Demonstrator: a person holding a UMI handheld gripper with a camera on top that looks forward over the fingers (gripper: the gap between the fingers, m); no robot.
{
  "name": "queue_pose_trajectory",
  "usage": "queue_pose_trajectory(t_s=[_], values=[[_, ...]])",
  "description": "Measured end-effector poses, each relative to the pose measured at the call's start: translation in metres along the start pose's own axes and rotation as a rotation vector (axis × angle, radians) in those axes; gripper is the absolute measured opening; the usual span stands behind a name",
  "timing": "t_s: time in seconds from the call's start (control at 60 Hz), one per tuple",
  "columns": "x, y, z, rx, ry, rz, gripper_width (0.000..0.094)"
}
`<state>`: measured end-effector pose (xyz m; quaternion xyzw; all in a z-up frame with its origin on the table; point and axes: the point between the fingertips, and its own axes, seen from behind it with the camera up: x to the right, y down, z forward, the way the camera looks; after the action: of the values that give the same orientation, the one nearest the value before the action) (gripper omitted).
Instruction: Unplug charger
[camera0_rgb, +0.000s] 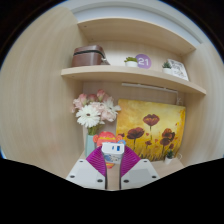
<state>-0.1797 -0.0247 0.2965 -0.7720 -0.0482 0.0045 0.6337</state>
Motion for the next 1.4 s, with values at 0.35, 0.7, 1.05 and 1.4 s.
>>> queue_pose_trajectory(t_s=[0.35,0.7,1.05,1.4], values=[[0.19,0.212,0.008,-0.323,0.103,0.025,0.017],[0.185,0.309,0.009,-0.478,0.037,0.045,0.0304],[0.18,0.219,-0.022,-0.379,0.033,0.043,0.0598],[0.172,0.105,-0.148,-0.228,0.077,0.08,0.0642]])
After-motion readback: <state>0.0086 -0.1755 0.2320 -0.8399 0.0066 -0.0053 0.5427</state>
